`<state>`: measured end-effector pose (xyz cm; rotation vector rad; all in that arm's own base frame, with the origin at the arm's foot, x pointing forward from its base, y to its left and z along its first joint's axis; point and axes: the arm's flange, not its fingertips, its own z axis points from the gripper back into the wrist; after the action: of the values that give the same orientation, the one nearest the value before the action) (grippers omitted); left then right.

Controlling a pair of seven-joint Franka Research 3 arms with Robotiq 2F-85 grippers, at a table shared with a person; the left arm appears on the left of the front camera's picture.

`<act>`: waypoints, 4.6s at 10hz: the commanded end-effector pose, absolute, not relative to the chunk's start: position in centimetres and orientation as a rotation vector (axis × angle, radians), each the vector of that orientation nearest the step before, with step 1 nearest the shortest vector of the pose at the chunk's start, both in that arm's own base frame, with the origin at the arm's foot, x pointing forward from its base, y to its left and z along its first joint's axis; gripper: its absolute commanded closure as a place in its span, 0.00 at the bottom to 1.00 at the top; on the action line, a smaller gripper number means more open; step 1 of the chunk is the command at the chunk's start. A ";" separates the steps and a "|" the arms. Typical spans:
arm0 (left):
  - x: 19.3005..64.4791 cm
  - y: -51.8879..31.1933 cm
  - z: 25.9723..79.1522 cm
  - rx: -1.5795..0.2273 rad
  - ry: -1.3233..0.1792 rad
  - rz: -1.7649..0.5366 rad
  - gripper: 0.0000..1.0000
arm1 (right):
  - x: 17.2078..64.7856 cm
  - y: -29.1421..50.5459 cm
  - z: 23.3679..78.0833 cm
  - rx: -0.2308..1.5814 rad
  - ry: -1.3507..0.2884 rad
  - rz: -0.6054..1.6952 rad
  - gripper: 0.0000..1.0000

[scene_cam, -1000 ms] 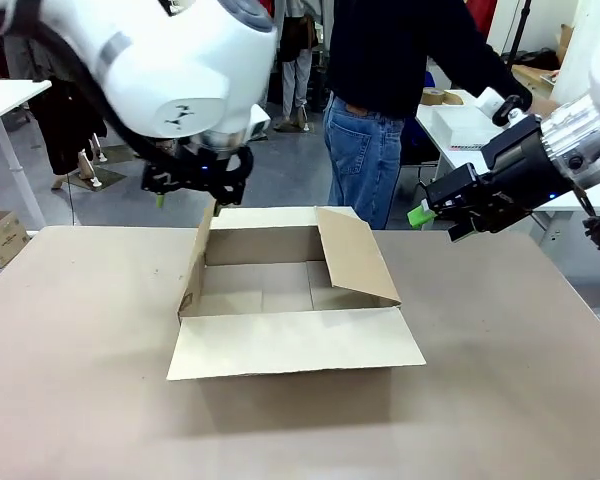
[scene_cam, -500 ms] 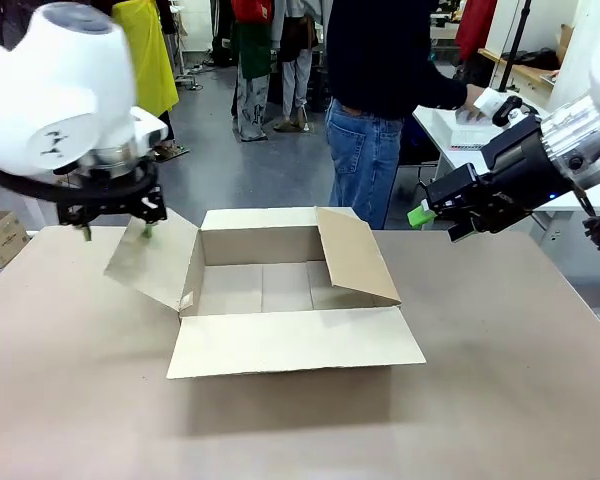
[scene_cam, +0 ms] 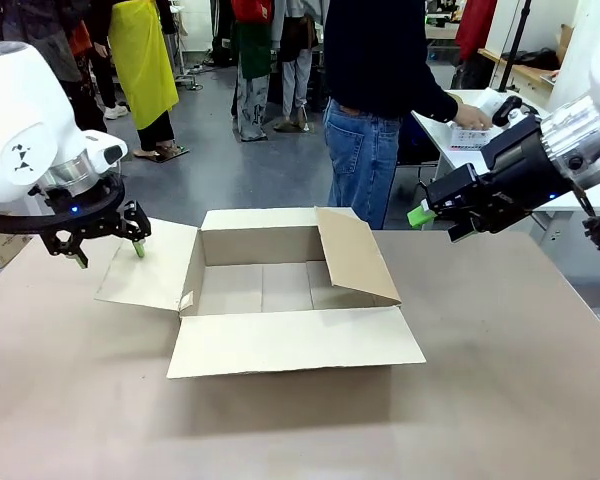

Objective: Pack the gift set into the box.
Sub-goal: Place both hands on the side flaps of the Package Box and spread them outward.

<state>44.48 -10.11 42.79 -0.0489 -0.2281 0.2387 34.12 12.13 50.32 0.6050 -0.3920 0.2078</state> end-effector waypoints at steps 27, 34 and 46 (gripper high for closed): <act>44.0 -11.2 44.1 0.026 -0.261 0.264 0.00 | 44.4 36.4 41.1 -0.314 -0.179 -0.045 0.00; 44.0 -11.2 44.1 0.026 -0.261 0.264 0.00 | 42.7 34.6 45.4 -0.518 -0.288 0.069 0.00; 44.0 -11.2 44.1 0.026 -0.261 0.264 0.00 | 43.4 11.2 40.2 0.222 -0.229 -0.023 0.00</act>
<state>44.08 -11.15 43.94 0.0069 -0.2552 0.2528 44.28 12.43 41.43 0.0915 -0.2410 -0.0841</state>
